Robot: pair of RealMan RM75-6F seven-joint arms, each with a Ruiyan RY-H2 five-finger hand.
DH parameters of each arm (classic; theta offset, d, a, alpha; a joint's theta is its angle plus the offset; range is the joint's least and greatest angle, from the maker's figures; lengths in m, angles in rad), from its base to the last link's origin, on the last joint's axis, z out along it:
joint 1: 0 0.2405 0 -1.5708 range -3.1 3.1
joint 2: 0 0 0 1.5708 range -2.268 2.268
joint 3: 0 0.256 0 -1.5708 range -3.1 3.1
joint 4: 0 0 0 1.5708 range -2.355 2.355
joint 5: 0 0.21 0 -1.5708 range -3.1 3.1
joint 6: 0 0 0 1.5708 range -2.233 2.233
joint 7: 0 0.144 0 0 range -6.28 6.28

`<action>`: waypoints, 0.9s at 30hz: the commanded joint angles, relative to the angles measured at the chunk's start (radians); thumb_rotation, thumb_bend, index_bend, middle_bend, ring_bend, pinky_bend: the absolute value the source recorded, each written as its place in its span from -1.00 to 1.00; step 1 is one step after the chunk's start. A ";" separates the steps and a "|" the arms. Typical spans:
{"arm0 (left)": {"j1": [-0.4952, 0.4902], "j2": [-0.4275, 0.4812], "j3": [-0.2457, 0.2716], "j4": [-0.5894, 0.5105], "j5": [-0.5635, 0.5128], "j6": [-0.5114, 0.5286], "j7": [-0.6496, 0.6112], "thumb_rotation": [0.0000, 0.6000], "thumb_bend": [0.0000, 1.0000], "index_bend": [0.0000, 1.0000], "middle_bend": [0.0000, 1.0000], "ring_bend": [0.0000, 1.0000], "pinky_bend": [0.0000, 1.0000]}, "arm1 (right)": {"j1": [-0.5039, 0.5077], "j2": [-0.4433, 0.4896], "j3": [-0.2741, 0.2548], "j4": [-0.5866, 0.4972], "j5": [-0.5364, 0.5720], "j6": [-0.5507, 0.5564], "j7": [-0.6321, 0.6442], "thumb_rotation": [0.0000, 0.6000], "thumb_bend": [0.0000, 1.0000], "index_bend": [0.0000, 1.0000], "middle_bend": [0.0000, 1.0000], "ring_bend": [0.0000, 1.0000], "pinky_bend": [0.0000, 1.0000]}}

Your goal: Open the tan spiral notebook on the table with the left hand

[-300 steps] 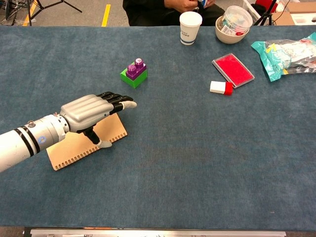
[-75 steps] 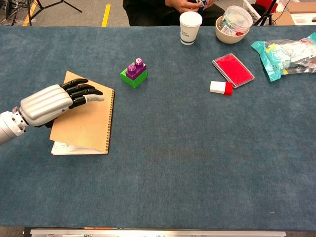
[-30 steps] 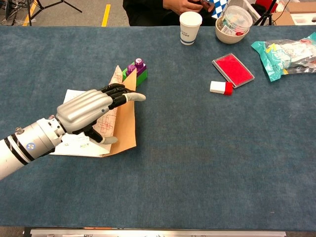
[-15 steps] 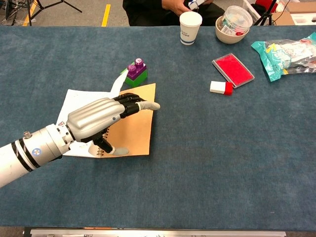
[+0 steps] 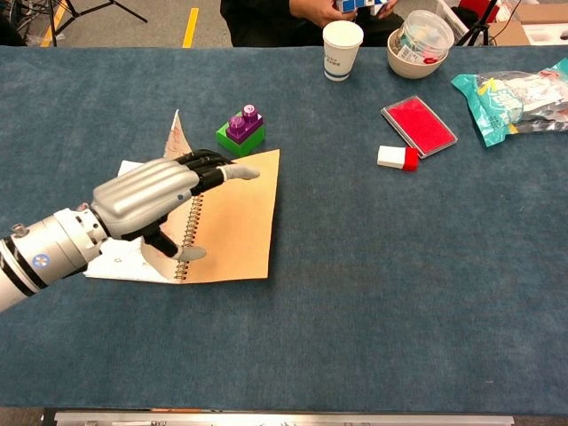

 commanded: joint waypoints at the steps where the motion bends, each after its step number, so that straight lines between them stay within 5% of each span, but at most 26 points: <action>1: 0.019 0.059 0.006 -0.002 -0.037 -0.002 0.024 1.00 -0.67 -0.86 -0.73 -0.82 -0.87 | 0.001 -0.001 0.000 0.001 -0.002 0.000 0.002 1.00 0.23 0.01 -0.20 -0.36 -0.16; 10: 0.048 0.208 0.031 -0.009 -0.171 -0.072 0.196 1.00 -0.67 -0.85 -0.73 -0.82 -0.87 | 0.008 -0.002 0.001 -0.001 -0.012 -0.001 0.003 1.00 0.23 0.01 -0.20 -0.36 -0.16; 17: 0.082 0.269 -0.009 -0.108 -0.184 0.010 0.189 1.00 -0.67 -0.85 -0.73 -0.82 -0.87 | 0.006 0.000 -0.002 -0.004 -0.013 0.001 -0.001 1.00 0.23 0.01 -0.20 -0.36 -0.16; 27: 0.023 0.162 0.005 -0.098 -0.066 -0.091 0.174 1.00 -0.67 -0.85 -0.73 -0.83 -0.87 | 0.007 -0.002 -0.002 -0.009 -0.010 -0.003 -0.012 1.00 0.23 0.01 -0.20 -0.36 -0.16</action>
